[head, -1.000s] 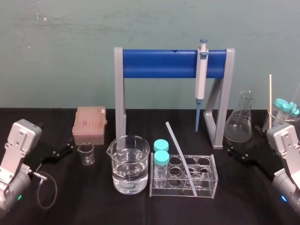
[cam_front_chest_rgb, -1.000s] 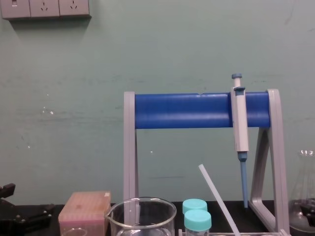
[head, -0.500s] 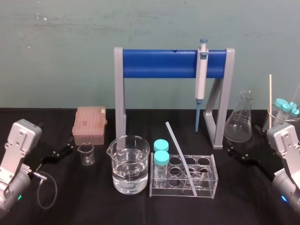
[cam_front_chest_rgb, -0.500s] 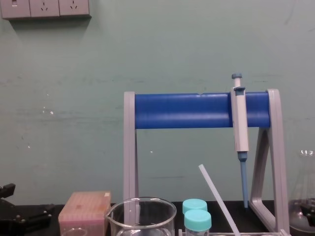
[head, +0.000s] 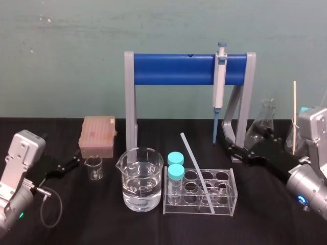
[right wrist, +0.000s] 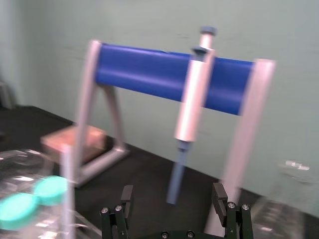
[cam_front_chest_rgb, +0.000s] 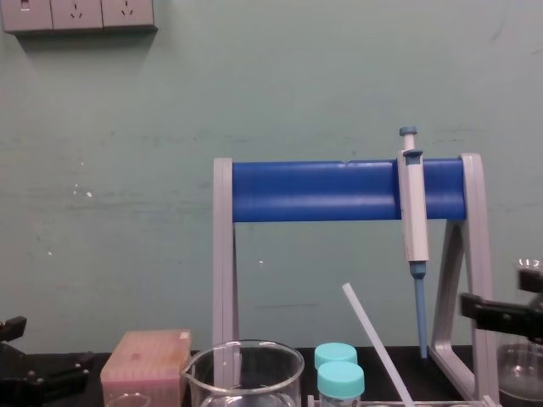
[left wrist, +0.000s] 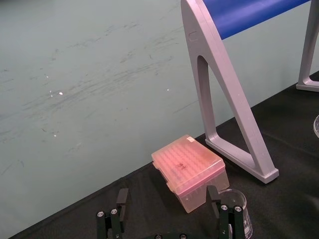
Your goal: Pick up the stirring rod with one hand, then place it down.
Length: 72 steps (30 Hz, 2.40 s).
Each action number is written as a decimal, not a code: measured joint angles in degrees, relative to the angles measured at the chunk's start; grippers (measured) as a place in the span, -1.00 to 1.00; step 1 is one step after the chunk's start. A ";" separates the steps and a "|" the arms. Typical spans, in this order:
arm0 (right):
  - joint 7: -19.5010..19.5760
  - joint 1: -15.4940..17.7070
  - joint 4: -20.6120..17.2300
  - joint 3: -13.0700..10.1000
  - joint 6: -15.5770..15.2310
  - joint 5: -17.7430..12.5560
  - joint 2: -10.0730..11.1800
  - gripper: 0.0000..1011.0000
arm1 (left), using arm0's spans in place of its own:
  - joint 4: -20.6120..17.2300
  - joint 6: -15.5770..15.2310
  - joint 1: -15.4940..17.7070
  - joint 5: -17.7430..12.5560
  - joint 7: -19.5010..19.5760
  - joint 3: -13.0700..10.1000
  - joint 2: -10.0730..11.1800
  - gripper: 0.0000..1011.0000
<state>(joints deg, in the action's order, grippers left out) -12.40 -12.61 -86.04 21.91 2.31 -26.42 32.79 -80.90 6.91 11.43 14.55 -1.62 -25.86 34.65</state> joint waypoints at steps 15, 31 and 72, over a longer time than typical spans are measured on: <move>-13.08 -0.93 -4.36 1.15 -9.93 -7.32 -0.64 0.98 | 0.00 0.00 0.00 0.00 0.00 0.00 0.00 0.98; -15.73 -8.10 1.75 6.39 -13.05 -3.54 -3.94 0.98 | 0.00 0.00 0.00 0.00 0.00 0.00 0.00 0.98; -15.91 -10.02 4.55 7.13 -12.68 -2.12 -5.67 -0.15 | 0.00 0.00 0.00 0.00 0.00 0.00 0.00 0.98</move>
<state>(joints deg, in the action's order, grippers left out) -28.31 -22.63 -81.48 29.04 -10.37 -28.55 27.11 -80.90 6.91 11.43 14.55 -1.62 -25.86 34.65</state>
